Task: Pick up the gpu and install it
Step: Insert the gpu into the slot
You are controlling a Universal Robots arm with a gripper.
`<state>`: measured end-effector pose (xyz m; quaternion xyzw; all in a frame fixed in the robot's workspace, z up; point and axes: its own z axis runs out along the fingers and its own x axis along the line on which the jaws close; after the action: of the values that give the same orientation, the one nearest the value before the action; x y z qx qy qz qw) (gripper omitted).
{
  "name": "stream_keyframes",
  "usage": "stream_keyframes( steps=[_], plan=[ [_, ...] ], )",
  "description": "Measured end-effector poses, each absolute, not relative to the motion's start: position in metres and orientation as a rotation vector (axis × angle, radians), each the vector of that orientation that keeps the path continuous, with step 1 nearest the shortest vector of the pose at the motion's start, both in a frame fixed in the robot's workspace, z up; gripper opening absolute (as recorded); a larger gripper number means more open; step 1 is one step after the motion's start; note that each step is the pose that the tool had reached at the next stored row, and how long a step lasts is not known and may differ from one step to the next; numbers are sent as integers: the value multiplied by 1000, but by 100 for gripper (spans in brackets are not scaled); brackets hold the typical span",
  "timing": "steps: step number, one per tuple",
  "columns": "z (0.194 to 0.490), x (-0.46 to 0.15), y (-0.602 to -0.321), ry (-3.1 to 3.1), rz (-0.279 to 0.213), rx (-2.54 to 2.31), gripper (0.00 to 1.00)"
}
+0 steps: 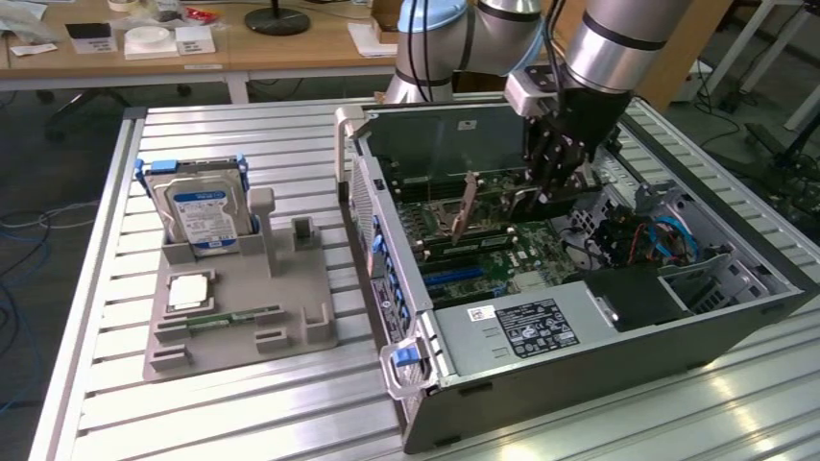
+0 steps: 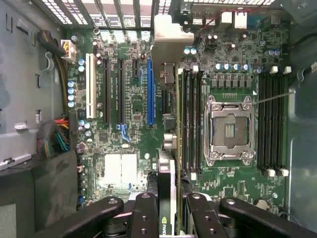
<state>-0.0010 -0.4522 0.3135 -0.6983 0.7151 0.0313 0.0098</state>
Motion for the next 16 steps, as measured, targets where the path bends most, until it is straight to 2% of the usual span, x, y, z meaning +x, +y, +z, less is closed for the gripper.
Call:
stream_keyframes(
  steps=[16],
  plan=[
    [311,-18,-460,2209,78,-2183,27]
  ],
)
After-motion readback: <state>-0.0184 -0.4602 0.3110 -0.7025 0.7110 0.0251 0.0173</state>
